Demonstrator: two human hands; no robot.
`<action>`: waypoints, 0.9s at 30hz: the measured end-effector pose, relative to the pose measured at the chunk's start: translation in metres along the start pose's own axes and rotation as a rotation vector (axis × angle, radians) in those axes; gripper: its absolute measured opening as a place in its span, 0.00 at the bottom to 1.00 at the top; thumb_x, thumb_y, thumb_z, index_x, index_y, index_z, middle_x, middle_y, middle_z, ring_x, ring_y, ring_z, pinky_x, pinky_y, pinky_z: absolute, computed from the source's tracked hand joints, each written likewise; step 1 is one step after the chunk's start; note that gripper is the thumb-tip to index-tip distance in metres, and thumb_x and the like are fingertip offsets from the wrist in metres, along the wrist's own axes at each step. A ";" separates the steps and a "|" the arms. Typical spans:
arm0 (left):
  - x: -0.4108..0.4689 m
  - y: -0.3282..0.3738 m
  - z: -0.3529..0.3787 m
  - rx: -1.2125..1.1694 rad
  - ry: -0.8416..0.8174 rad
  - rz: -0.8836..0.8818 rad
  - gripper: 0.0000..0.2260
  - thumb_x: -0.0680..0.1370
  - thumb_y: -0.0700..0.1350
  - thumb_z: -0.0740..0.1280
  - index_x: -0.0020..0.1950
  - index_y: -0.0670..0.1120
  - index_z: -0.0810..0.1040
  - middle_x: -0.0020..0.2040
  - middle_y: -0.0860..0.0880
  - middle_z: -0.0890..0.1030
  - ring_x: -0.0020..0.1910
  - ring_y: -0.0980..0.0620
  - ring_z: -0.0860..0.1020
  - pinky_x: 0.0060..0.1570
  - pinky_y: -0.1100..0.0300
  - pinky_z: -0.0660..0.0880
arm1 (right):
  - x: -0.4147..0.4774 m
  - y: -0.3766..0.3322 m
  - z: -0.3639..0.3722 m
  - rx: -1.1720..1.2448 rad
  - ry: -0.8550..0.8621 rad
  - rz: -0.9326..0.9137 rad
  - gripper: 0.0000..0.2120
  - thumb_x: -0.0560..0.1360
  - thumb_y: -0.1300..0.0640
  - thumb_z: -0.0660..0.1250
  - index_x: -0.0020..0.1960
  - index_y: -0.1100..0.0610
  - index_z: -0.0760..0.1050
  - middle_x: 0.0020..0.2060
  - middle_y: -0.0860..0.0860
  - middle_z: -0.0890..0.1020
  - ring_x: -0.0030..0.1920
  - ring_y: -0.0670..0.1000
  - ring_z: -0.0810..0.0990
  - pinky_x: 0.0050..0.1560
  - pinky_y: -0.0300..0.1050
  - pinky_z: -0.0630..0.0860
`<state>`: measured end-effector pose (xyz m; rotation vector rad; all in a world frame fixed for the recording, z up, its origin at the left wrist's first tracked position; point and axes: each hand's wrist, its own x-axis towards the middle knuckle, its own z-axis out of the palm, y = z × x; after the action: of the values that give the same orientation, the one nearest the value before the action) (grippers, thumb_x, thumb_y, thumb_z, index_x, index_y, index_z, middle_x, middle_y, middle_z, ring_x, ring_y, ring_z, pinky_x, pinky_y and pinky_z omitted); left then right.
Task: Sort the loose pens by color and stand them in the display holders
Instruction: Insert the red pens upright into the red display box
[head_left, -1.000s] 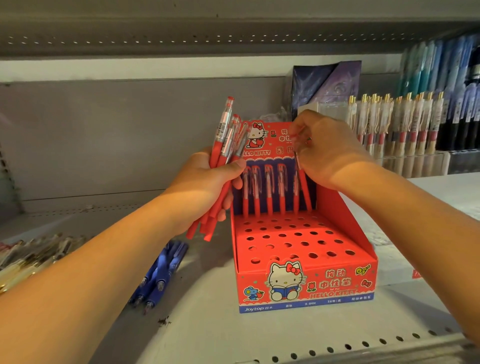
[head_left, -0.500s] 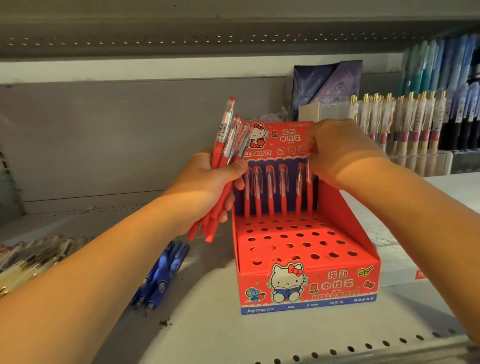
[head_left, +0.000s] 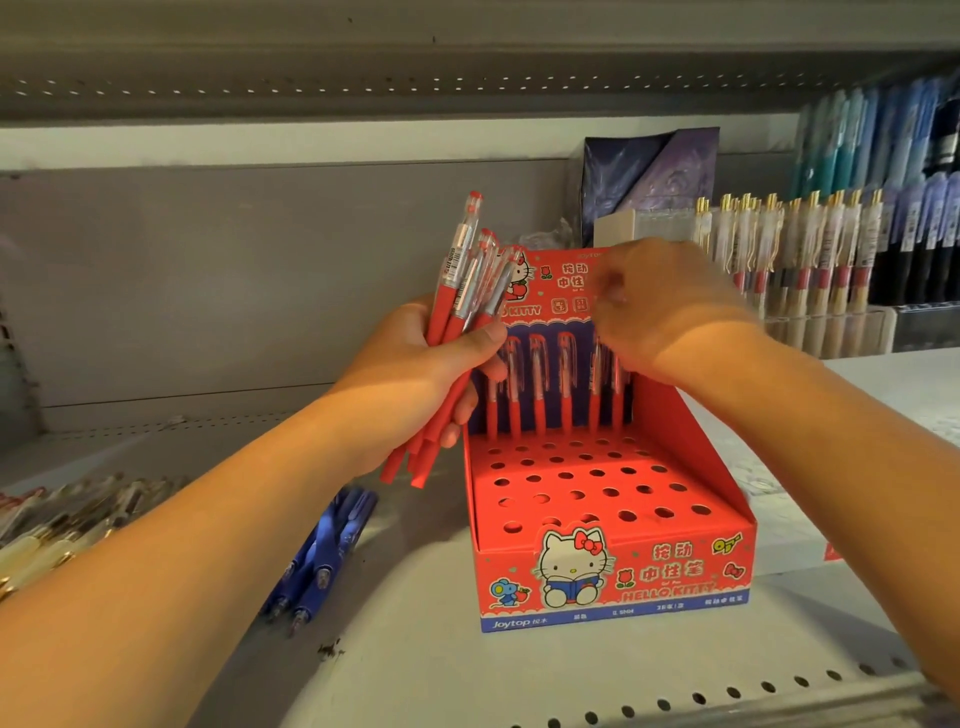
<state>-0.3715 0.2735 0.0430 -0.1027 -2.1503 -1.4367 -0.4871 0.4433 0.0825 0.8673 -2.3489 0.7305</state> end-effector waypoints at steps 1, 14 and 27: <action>-0.001 0.002 0.000 0.011 -0.014 0.010 0.10 0.81 0.50 0.66 0.45 0.44 0.75 0.29 0.47 0.79 0.20 0.48 0.69 0.21 0.60 0.68 | -0.005 -0.006 0.001 0.268 -0.044 0.004 0.08 0.77 0.61 0.62 0.49 0.52 0.78 0.43 0.52 0.83 0.32 0.55 0.83 0.34 0.49 0.81; -0.003 0.007 0.004 -0.046 -0.105 0.006 0.08 0.82 0.46 0.64 0.51 0.41 0.74 0.29 0.49 0.80 0.18 0.53 0.68 0.19 0.64 0.66 | -0.015 -0.019 0.027 1.186 -0.302 0.075 0.04 0.76 0.58 0.70 0.51 0.53 0.78 0.35 0.49 0.82 0.30 0.45 0.76 0.25 0.39 0.70; 0.000 0.010 0.005 -0.068 0.027 -0.041 0.06 0.83 0.45 0.62 0.51 0.44 0.74 0.30 0.41 0.82 0.21 0.46 0.78 0.19 0.61 0.73 | -0.009 -0.018 0.028 1.454 -0.371 0.165 0.08 0.77 0.70 0.64 0.51 0.59 0.76 0.36 0.53 0.85 0.39 0.51 0.84 0.48 0.48 0.83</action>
<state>-0.3695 0.2818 0.0498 -0.0646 -2.0938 -1.5259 -0.4765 0.4175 0.0620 1.3891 -1.8717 2.6333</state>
